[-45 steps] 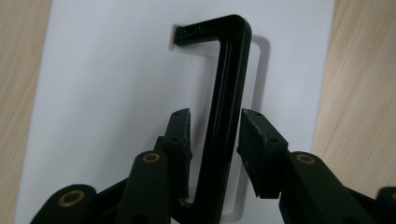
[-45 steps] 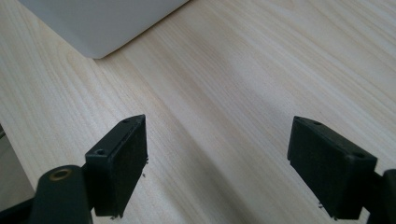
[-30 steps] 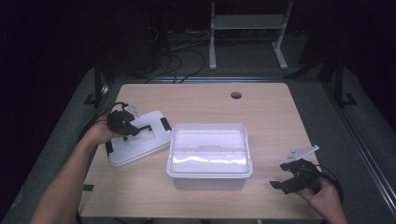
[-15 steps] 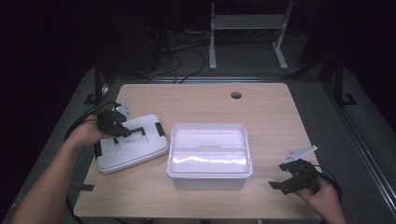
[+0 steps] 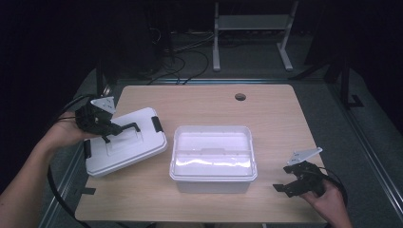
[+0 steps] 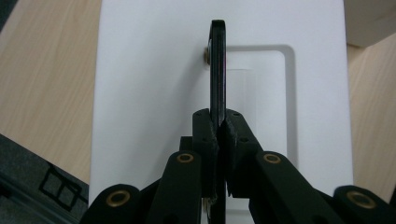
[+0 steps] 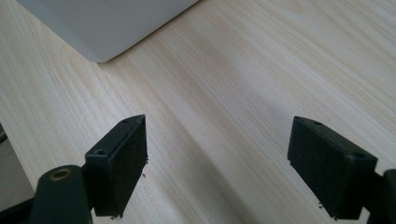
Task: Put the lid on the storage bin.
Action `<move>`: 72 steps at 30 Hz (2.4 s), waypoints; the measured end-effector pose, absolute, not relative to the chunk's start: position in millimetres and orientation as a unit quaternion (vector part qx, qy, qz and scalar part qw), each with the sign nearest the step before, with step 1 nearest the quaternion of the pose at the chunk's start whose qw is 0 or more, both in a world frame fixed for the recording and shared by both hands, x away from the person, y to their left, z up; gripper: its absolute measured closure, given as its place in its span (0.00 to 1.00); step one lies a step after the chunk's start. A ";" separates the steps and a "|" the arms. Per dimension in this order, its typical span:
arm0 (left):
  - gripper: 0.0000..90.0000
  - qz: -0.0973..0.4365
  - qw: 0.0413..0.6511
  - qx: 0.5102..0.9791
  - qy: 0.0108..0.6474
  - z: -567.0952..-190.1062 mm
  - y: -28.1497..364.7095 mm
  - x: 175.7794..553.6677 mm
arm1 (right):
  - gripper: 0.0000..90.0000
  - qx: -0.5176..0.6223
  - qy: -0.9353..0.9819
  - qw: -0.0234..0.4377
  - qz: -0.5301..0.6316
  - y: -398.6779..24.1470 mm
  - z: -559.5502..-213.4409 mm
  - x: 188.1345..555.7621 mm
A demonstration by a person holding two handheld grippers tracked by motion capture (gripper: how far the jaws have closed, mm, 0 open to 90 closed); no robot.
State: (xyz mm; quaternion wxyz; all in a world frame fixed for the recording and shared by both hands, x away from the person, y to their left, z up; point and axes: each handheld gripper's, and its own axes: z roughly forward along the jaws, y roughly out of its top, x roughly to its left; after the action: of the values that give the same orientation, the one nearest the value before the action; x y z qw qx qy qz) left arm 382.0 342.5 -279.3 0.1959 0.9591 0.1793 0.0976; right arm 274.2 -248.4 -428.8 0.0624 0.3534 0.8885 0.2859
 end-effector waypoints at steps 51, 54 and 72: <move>0.94 0.050 0.231 0.971 0.026 -215.1 177.2 361.5 | 0.21 0.347 0.889 0.058 0.294 -250.3 -427.7 274.1; 0.94 0.049 0.228 0.972 0.020 -216.5 168.8 360.9 | 0.21 0.347 0.888 0.059 0.296 -250.4 -427.1 274.0; 0.94 0.036 0.231 0.972 -0.008 -225.8 122.1 364.0 | 0.21 0.351 0.884 0.062 0.301 -255.0 -424.8 271.2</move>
State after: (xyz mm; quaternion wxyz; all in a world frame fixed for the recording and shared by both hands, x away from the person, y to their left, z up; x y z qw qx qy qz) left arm 364.0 122.1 -225.8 0.2311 0.9722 -0.0085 0.0362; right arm 271.2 -255.0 -424.8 0.0622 0.3512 0.8845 0.3008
